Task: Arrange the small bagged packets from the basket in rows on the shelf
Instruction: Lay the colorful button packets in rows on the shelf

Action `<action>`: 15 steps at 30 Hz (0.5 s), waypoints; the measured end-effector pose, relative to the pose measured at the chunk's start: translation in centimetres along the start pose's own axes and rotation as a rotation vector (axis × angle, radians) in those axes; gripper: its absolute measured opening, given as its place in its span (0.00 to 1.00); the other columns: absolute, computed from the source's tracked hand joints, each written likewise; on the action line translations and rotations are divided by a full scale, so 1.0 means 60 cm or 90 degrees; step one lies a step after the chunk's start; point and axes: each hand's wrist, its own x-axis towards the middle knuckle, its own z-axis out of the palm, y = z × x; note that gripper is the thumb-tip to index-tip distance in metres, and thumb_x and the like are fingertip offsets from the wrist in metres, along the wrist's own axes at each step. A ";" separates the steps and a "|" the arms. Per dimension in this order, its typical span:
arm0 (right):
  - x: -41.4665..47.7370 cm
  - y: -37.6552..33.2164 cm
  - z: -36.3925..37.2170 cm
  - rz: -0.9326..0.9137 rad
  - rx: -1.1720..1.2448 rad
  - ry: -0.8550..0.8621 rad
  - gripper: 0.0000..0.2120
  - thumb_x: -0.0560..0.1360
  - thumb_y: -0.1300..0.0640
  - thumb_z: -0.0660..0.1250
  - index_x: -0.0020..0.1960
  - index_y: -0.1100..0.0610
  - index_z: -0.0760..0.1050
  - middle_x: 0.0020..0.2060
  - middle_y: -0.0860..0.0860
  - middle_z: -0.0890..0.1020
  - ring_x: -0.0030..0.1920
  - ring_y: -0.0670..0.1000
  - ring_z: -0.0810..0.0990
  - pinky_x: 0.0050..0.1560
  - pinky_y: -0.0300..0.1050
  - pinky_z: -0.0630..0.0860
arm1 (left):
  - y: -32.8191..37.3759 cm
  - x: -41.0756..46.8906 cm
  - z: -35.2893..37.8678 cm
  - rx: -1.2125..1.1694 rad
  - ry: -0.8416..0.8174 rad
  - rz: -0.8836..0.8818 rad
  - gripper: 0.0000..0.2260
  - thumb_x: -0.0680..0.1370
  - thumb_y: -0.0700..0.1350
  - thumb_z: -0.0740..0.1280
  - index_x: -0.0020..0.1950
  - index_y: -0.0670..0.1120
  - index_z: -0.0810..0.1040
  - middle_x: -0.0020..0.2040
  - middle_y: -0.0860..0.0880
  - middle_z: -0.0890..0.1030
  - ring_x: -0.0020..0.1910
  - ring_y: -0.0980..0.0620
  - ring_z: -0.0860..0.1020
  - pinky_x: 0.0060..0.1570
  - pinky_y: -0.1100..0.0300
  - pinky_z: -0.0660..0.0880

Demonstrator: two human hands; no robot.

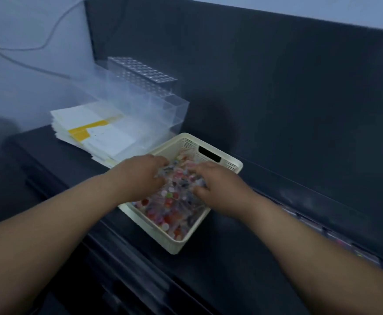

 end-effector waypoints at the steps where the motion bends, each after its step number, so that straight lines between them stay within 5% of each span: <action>1: 0.013 -0.005 0.004 0.007 -0.009 -0.033 0.23 0.75 0.54 0.65 0.69 0.50 0.69 0.66 0.50 0.72 0.65 0.52 0.70 0.62 0.44 0.69 | -0.009 0.000 0.004 -0.012 -0.018 -0.009 0.20 0.79 0.49 0.61 0.70 0.51 0.67 0.66 0.48 0.74 0.62 0.48 0.73 0.59 0.57 0.70; 10: 0.062 -0.049 0.043 -0.014 -0.029 -0.263 0.22 0.64 0.44 0.74 0.56 0.47 0.75 0.48 0.46 0.80 0.46 0.48 0.78 0.47 0.45 0.77 | -0.041 0.013 0.020 -0.062 -0.127 0.011 0.11 0.74 0.52 0.67 0.55 0.53 0.76 0.51 0.54 0.78 0.49 0.53 0.76 0.48 0.58 0.73; 15: 0.082 -0.032 0.056 0.001 -0.109 -0.242 0.16 0.70 0.53 0.71 0.57 0.51 0.74 0.51 0.51 0.78 0.49 0.52 0.76 0.46 0.45 0.74 | -0.044 0.020 0.020 -0.048 -0.197 0.026 0.12 0.70 0.50 0.72 0.53 0.55 0.79 0.47 0.55 0.76 0.45 0.55 0.77 0.47 0.57 0.77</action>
